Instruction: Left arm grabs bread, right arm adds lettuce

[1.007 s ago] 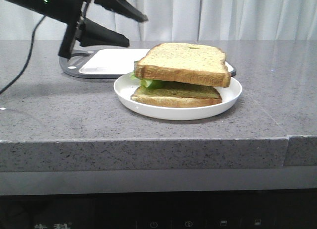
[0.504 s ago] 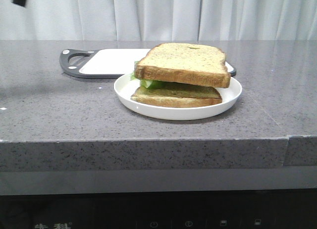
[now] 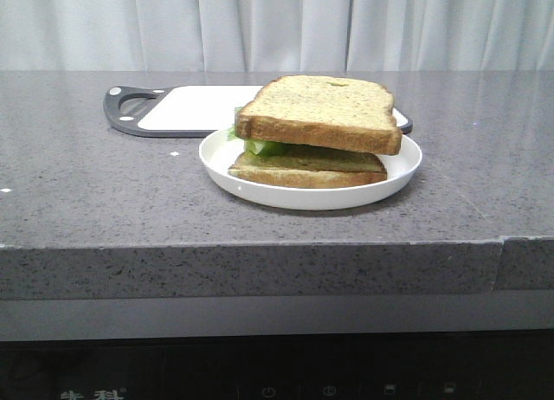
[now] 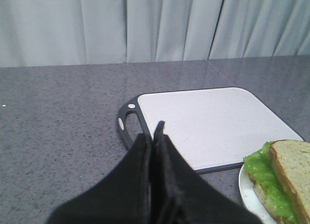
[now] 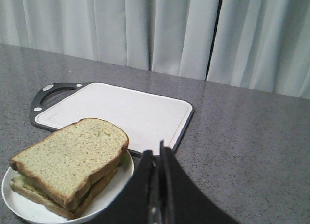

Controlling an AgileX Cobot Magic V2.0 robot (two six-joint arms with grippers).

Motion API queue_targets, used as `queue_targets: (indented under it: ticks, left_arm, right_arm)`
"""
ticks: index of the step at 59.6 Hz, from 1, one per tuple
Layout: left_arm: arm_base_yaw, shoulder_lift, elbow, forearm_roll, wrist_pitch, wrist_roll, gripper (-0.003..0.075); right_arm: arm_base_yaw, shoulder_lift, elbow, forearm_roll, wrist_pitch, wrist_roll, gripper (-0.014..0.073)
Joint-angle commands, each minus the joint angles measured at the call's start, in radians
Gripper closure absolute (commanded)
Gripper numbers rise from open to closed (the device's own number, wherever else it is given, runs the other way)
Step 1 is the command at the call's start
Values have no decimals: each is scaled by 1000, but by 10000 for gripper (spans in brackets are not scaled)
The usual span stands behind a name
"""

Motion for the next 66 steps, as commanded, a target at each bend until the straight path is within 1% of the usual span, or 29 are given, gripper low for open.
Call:
queue_targets:
  ticks: [1,7,12,21,36,53,56,59,61,63,66]
  left_arm:
    - [-9,-124,87,-7,-100,2,741]
    - [-9,-286,212,-7,-105,2,741]
    - [-9,-398,282,-7,-107,2,741]
    - [-9,-499,353,-7,-107,2,741]
    - [-9,-513,429,-7,-107,2,741]
    - [-9,-513,474,-12,-105,2,741]
    - [-9,-513,476,7,-110,0,741]
    - [-9,-515,476,85,-98,-55,741]
    - [-6,-520,476,193,-98,-154,741]
    - [-6,-530,476,347,-102,-315,741]
    - [-6,-549,478,518,-107,-496,741]
  right_arm:
    - [-6,-51,16,7,-96,2,655]
    - [-6,-77,41,7,-92,2,655]
    - [-6,-77,42,7,-81,2,655]
    - [-6,-77,42,8,-50,4,655]
    - [-6,-77,42,8,-50,4,655]
    - [-6,-77,42,8,-50,4,655]
    - [-6,-77,42,8,-50,4,655]
    - [-6,-77,42,8,-50,4,655]
    - [-6,-77,42,8,-50,4,655]
    - [-6,-77,42,8,-50,4,655]
    - [-6,-77,42,8,-50,4,655]
